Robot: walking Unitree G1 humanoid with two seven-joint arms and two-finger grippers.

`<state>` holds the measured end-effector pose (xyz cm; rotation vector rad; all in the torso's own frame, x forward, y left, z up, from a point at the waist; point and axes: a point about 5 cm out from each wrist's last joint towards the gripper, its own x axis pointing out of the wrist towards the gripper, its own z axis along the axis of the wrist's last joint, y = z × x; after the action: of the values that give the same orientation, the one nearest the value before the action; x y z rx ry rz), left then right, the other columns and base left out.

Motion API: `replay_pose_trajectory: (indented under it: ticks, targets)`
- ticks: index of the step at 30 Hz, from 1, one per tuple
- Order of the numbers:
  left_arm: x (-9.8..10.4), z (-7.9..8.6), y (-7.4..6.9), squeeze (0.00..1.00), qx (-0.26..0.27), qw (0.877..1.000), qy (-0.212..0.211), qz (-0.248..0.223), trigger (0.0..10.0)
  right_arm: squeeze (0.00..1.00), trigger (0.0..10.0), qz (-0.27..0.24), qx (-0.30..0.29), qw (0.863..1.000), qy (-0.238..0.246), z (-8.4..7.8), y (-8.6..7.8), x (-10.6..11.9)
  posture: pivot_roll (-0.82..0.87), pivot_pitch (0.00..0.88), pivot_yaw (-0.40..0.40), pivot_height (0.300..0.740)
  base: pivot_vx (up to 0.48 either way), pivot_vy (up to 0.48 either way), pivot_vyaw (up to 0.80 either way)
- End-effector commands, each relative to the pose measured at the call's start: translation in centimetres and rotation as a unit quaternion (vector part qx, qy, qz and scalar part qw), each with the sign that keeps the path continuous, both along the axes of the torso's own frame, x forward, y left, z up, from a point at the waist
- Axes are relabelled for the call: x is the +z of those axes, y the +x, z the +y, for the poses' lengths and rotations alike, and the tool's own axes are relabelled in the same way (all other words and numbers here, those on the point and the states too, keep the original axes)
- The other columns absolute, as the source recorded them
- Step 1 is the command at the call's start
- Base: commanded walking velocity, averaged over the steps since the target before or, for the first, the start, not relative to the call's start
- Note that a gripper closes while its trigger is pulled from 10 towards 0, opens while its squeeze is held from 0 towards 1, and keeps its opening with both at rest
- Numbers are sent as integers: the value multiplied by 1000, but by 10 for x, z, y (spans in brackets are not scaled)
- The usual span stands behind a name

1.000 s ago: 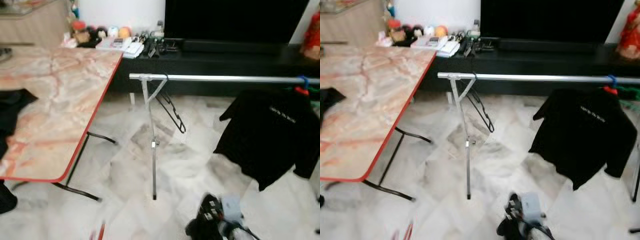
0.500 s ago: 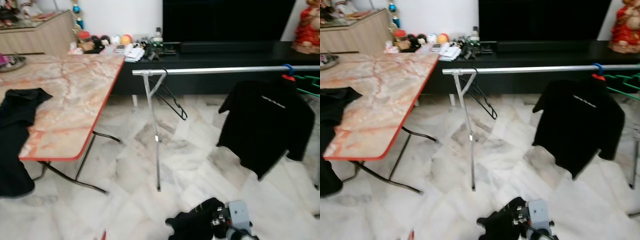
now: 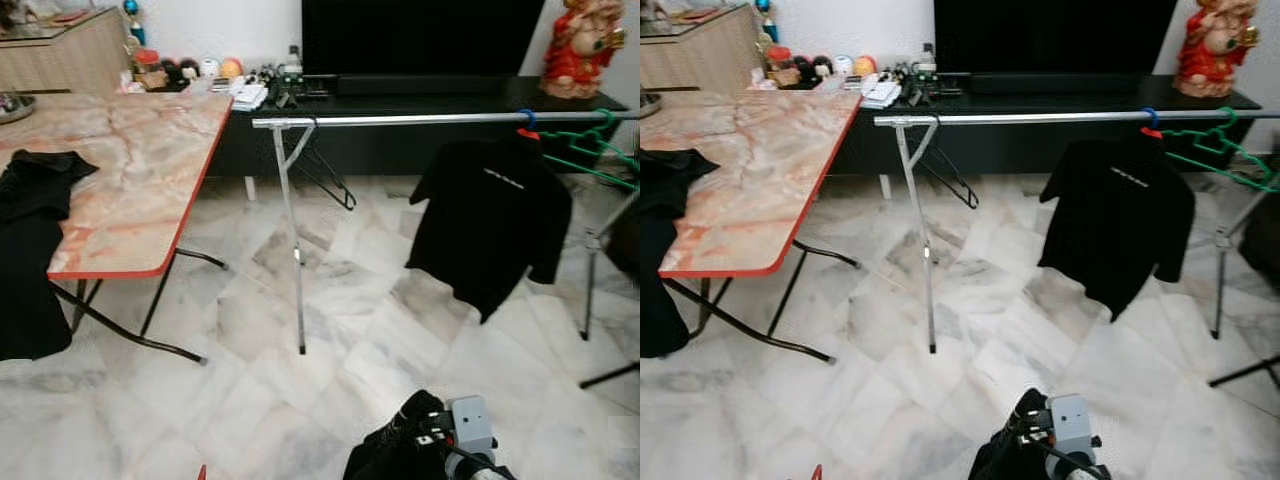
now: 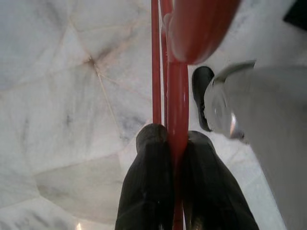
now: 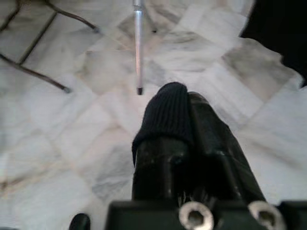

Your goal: Hang hanger

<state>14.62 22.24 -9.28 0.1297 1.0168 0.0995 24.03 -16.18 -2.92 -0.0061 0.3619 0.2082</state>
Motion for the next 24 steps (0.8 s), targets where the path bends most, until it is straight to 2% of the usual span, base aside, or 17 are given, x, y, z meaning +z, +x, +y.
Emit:
replay_pose_trajectory:
  ticks: [1, 5, 13, 19, 20, 22, 23, 24]
  targets:
    - [-5, -2, -12, 0, -3, 1000, -1, 25, 10000, 0, 10000, -23, 2, 1000, -8, -5, 5, 7, 112, 65, -10, 740, -277, 0, 0]
    - [-5, 0, -13, 0, -2, 1000, 2, 25, 10000, 0, 10000, -25, 1, 1000, -8, -6, 5, 7, 114, 66, -8, 740, -268, 0, 0]
    - [-2, 3, -8, 0, 5, 1000, 10, 10, 10000, 0, 10000, -33, 2, 999, -7, -9, 10, 11, 118, 66, -9, 740, 0, 0, 0]
    - [9, 12, 14, 0, 21, 998, 31, -41, 10000, 0, 10000, -53, 6, 999, -9, -7, 22, 22, 121, 65, -10, 740, 0, 0, 0]
    - [16, 15, 27, 0, 27, 996, 39, -70, 10000, 0, 10000, -69, 11, 997, -12, -6, 30, 30, 121, 64, -10, 740, 0, 0, 0]
    - [22, 16, 37, 0, 24, 994, 44, -94, 10000, 0, 10000, -84, 13, 996, -13, -5, 36, 36, 120, 64, -9, 740, 0, 0, 0]
    - [30, 15, 49, 0, 7, 991, 48, -122, 10000, 0, 10000, -96, 14, 995, -14, -5, 41, 42, 120, 63, -8, 740, 0, 0, 0]
    - [31, 15, 52, 0, 3, 991, 49, -128, 10000, 0, 10000, -98, 14, 995, -14, -5, 42, 43, 120, 63, -8, 740, 0, 0, 0]
